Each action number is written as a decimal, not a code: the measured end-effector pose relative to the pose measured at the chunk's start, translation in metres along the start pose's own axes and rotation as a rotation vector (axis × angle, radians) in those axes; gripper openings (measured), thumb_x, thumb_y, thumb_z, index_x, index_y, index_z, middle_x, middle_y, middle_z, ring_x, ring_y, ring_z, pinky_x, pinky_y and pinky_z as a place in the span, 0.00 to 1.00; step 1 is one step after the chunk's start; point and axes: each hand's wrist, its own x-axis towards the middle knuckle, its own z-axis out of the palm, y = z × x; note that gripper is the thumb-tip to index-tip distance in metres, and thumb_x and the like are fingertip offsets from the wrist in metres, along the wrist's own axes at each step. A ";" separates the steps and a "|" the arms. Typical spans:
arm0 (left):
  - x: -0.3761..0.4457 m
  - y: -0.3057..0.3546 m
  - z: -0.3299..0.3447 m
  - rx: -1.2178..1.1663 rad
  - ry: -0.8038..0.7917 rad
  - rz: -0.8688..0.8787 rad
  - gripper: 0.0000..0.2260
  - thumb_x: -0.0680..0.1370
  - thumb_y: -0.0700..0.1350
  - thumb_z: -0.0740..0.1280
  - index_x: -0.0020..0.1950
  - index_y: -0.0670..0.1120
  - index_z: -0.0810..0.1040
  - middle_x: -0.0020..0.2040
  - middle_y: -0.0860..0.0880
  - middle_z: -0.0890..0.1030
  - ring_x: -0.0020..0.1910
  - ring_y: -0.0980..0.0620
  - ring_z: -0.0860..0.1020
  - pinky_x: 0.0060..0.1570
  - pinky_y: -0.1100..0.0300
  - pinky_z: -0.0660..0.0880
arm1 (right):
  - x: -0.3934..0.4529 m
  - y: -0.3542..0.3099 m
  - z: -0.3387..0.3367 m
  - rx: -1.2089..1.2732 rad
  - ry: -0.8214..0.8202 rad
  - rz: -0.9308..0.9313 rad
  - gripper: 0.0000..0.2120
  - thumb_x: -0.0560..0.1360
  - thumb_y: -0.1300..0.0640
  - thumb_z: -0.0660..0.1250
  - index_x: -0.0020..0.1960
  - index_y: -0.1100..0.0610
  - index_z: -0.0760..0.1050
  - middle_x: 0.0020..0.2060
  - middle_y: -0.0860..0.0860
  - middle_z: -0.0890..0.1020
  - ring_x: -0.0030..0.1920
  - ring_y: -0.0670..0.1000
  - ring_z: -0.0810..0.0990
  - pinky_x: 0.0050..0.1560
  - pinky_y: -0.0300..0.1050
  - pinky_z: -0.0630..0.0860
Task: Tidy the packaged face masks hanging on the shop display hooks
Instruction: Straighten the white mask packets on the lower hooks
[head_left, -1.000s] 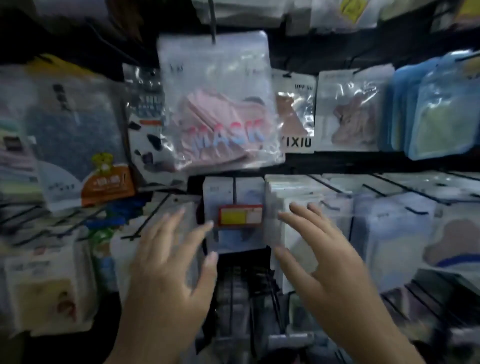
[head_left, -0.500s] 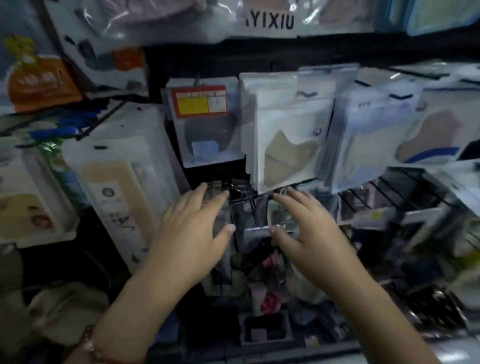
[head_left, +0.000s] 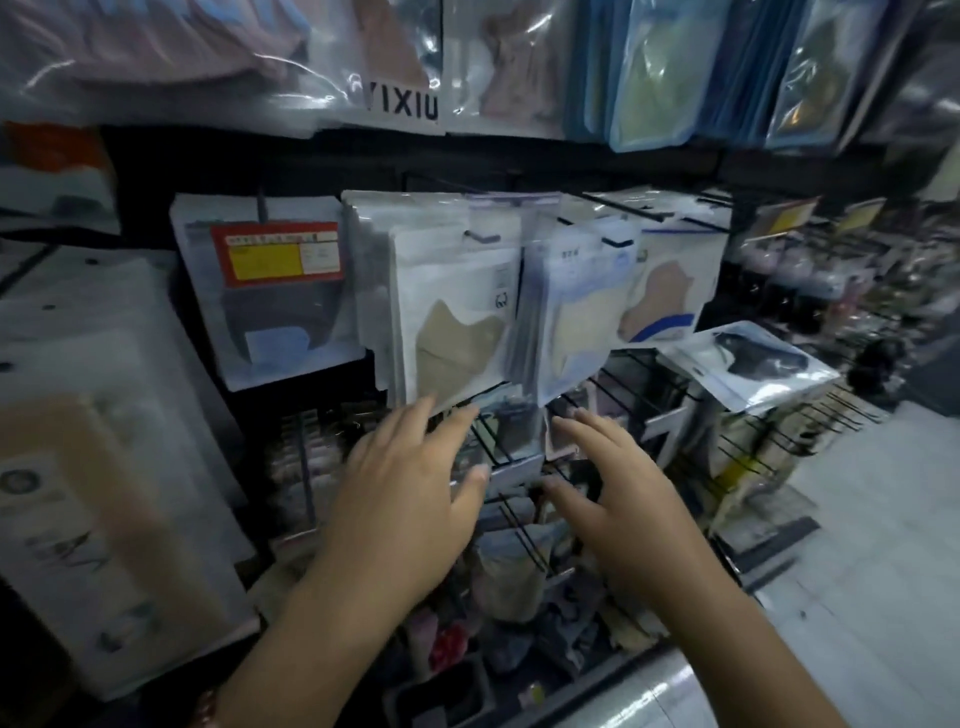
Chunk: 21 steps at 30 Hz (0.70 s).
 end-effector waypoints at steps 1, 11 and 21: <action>0.003 0.002 0.001 0.010 -0.015 0.019 0.27 0.82 0.60 0.57 0.80 0.60 0.55 0.80 0.54 0.56 0.78 0.51 0.56 0.75 0.53 0.57 | 0.000 0.003 -0.002 0.009 0.020 0.010 0.28 0.78 0.43 0.64 0.76 0.42 0.62 0.76 0.40 0.59 0.77 0.44 0.55 0.75 0.52 0.59; 0.063 0.039 0.034 0.032 0.010 0.021 0.26 0.82 0.58 0.59 0.79 0.58 0.58 0.79 0.52 0.61 0.76 0.51 0.60 0.72 0.53 0.61 | 0.040 0.068 -0.018 0.114 0.068 0.027 0.26 0.78 0.47 0.66 0.75 0.44 0.65 0.74 0.39 0.63 0.75 0.42 0.59 0.72 0.45 0.62; 0.124 0.087 0.095 -0.176 0.051 -0.267 0.28 0.82 0.60 0.60 0.80 0.57 0.57 0.78 0.57 0.63 0.74 0.53 0.65 0.67 0.55 0.68 | 0.144 0.172 -0.039 0.500 -0.036 0.018 0.22 0.77 0.50 0.69 0.69 0.41 0.70 0.63 0.33 0.74 0.61 0.30 0.71 0.60 0.33 0.71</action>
